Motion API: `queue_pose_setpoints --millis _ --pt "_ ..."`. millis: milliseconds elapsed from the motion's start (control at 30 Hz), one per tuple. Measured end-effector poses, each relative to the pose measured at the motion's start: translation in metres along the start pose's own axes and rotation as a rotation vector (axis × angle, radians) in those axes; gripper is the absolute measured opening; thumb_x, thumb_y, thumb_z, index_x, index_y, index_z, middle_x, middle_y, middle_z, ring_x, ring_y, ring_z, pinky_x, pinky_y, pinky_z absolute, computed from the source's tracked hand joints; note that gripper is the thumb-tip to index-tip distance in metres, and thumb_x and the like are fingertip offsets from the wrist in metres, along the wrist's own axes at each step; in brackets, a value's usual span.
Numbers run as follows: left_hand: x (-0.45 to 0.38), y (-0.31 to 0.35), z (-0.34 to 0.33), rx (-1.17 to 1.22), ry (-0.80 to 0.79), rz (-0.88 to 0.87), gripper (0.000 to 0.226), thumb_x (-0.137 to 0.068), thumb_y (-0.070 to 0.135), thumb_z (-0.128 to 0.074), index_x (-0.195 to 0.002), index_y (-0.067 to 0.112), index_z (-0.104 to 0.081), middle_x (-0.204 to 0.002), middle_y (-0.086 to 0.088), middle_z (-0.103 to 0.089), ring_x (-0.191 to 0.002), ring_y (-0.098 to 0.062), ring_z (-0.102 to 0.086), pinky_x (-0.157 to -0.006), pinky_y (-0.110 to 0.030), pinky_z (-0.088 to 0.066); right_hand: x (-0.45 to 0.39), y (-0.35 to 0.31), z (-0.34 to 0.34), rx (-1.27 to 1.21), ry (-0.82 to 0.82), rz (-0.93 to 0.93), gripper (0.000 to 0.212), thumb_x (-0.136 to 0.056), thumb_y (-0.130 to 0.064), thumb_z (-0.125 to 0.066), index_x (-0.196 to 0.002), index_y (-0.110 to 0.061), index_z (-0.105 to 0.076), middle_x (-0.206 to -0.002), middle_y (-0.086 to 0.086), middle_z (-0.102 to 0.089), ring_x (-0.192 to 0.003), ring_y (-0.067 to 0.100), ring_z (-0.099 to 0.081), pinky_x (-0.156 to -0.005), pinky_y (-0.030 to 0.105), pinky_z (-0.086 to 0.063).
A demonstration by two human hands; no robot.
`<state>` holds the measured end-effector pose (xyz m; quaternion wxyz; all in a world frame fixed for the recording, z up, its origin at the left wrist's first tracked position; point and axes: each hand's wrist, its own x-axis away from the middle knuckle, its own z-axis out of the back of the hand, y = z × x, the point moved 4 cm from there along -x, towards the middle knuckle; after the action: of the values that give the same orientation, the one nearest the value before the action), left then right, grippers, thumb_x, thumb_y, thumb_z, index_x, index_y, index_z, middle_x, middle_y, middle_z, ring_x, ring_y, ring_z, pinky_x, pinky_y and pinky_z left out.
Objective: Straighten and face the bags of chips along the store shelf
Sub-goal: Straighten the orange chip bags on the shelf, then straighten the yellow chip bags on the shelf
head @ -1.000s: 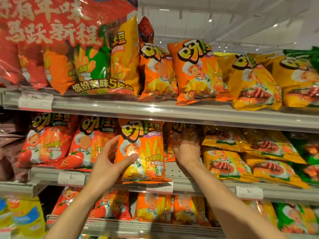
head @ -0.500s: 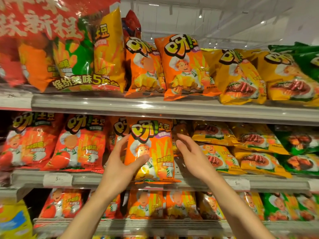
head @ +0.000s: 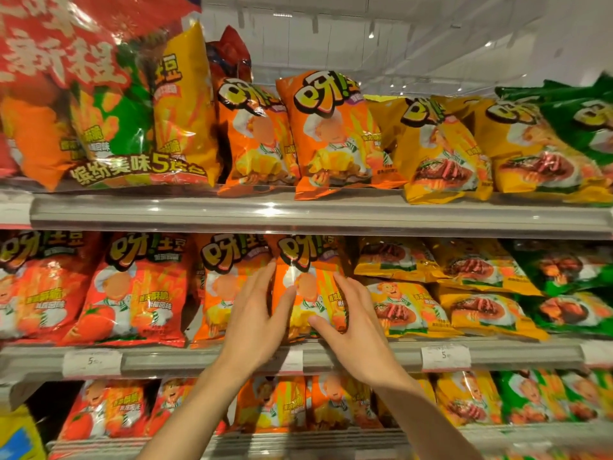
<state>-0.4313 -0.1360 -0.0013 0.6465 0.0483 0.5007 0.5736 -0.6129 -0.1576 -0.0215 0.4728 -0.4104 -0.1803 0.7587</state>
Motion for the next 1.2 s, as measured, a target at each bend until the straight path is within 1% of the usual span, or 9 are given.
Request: queue_pose_setpoints --millis 167,333,433,533,733,833,933,1033,1200 --pt "0.006 -0.035 0.019 -0.268 0.095 -0.104 0.051 -0.095 0.044 -0.049 -0.136 0.014 -0.06 -0.138 -0.005 -0.053 -0.132 -0.022 -0.044 -0.109 -0.043 -0.04 -0.003 0.005 -0.009 0.137 0.103 -0.013 0.076 -0.091 -0.058 -0.056 -0.153 -0.03 -0.024 -0.157 -0.006 -0.018 -0.145 0.012 -0.022 -0.113 0.027 -0.029" --pt "0.012 -0.049 0.025 -0.238 0.052 -0.076 0.045 -0.093 0.043 -0.054 -0.128 0.017 -0.065 -0.139 0.004 -0.054 -0.134 -0.015 -0.042 -0.11 -0.035 -0.036 0.0 0.004 -0.015 0.255 0.052 -0.065 0.073 -0.094 -0.062 -0.044 -0.156 -0.032 -0.015 -0.163 -0.002 -0.008 -0.151 0.019 -0.008 -0.121 0.039 -0.022" --pt "0.015 -0.044 0.03 -0.16 0.043 -0.078 0.037 -0.094 0.041 -0.057 -0.125 0.022 -0.065 -0.13 0.011 -0.058 -0.126 -0.008 -0.047 -0.106 -0.03 -0.038 0.001 0.002 -0.009 0.202 -0.035 -0.08 0.073 -0.094 -0.061 -0.046 -0.156 -0.034 -0.017 -0.165 -0.006 -0.007 -0.152 0.015 -0.005 -0.122 0.037 -0.016" --pt "0.02 -0.039 0.029 -0.031 0.002 -0.04 0.028 -0.097 0.033 -0.063 -0.124 0.027 -0.064 -0.121 0.016 -0.06 -0.115 0.001 -0.055 -0.098 -0.026 -0.046 0.007 0.0 0.007 0.103 -0.024 -0.123 0.066 -0.094 -0.059 -0.051 -0.152 -0.038 -0.029 -0.162 -0.014 -0.018 -0.149 0.007 -0.015 -0.118 0.031 -0.019" --pt "0.044 -0.027 0.02 0.316 -0.041 0.154 0.024 -0.096 0.021 -0.064 -0.118 0.03 -0.065 -0.099 0.013 -0.07 -0.094 -0.001 -0.065 -0.077 -0.009 -0.048 0.042 0.006 0.03 -0.179 0.069 -0.251 0.033 -0.09 -0.049 -0.061 -0.122 -0.044 -0.057 -0.116 -0.022 -0.062 -0.102 -0.006 -0.059 -0.089 0.026 -0.053" --pt "0.057 -0.023 0.007 0.458 -0.05 0.24 0.022 -0.095 0.018 -0.065 -0.115 0.027 -0.065 -0.093 -0.003 -0.07 -0.081 -0.003 -0.065 -0.069 -0.012 -0.049 0.06 0.017 0.046 -0.229 0.113 -0.325 0.021 -0.093 -0.04 -0.06 -0.113 -0.044 -0.062 -0.102 -0.019 -0.068 -0.083 -0.004 -0.063 -0.071 0.021 -0.051" --pt "0.068 -0.012 -0.011 0.516 -0.049 0.282 0.019 -0.095 0.016 -0.065 -0.111 0.026 -0.066 -0.098 -0.013 -0.071 -0.084 -0.019 -0.067 -0.07 -0.013 -0.049 0.071 0.036 0.067 -0.32 0.139 -0.361 0.017 -0.095 -0.026 -0.059 -0.107 -0.036 -0.066 -0.086 0.004 -0.067 -0.067 0.011 -0.057 -0.059 0.02 -0.045" --pt "0.079 0.005 -0.03 0.528 -0.014 0.334 0.016 -0.094 0.018 -0.065 -0.107 0.028 -0.068 -0.097 -0.01 -0.073 -0.089 -0.018 -0.068 -0.072 -0.012 -0.049 0.08 0.062 0.094 -0.412 0.141 -0.393 0.014 -0.094 -0.021 -0.061 -0.106 -0.026 -0.067 -0.089 0.011 -0.069 -0.074 0.02 -0.063 -0.06 0.016 -0.049" --pt "0.088 0.042 -0.075 0.476 0.036 0.351 0.012 -0.09 0.044 -0.069 -0.101 0.041 -0.069 -0.095 0.004 -0.076 -0.092 -0.01 -0.069 -0.087 -0.031 -0.053 0.083 0.115 0.149 -0.322 0.16 -0.337 0.014 -0.094 -0.014 -0.06 -0.101 -0.023 -0.068 -0.083 -0.007 -0.075 -0.083 0.011 -0.069 -0.069 0.018 -0.051"
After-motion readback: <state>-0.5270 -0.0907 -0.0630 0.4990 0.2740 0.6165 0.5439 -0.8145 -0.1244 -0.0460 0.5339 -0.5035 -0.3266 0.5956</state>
